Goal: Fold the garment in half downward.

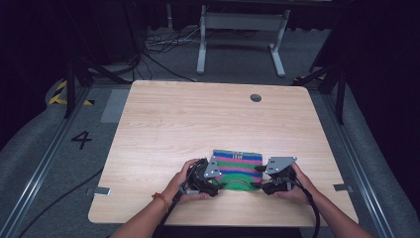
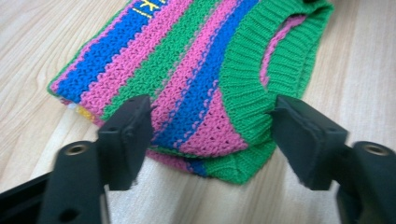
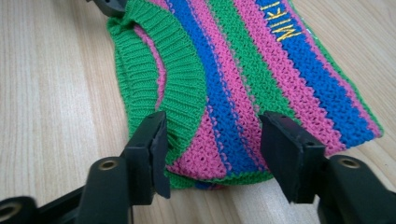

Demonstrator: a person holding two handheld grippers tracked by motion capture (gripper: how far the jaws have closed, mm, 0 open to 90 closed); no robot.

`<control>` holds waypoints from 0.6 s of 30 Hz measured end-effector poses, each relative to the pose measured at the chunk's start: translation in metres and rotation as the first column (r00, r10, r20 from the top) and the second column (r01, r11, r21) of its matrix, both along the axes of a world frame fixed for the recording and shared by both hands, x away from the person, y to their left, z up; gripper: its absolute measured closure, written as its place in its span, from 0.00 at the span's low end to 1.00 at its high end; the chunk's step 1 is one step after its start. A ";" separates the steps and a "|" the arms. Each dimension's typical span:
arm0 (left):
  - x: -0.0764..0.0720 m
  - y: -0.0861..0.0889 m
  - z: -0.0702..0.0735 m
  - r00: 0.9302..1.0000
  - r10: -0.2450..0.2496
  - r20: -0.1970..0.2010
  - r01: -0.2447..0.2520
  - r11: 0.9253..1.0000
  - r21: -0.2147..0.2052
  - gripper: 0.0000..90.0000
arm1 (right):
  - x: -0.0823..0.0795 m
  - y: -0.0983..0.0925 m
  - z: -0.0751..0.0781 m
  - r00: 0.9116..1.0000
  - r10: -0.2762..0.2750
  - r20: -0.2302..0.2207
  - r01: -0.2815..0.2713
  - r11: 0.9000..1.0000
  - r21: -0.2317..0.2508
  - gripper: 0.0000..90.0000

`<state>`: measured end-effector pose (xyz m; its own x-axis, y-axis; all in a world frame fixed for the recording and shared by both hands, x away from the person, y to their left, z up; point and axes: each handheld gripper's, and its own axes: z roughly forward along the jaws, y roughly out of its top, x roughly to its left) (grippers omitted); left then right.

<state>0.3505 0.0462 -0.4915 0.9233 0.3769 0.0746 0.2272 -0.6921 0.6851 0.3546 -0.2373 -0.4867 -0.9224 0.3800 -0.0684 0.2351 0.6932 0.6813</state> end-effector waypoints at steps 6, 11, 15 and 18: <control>-0.001 0.001 0.007 0.999 0.016 0.030 -0.016 1.000 0.005 0.27 | 0.001 -0.004 0.005 0.999 -0.046 0.007 0.046 0.999 0.008 0.32; -0.001 0.004 0.013 0.999 0.017 0.047 -0.017 1.000 0.010 0.26 | -0.002 -0.008 0.009 0.996 -0.072 0.043 0.073 0.997 -0.018 0.27; -0.002 0.006 0.016 0.998 0.005 0.061 -0.006 1.000 0.017 0.25 | -0.003 -0.012 0.012 0.995 -0.083 0.050 0.083 0.996 -0.016 0.26; -0.003 0.011 0.016 0.998 0.004 0.064 -0.007 0.999 0.042 0.22 | -0.005 -0.017 0.017 0.994 -0.086 0.061 0.088 0.996 -0.020 0.26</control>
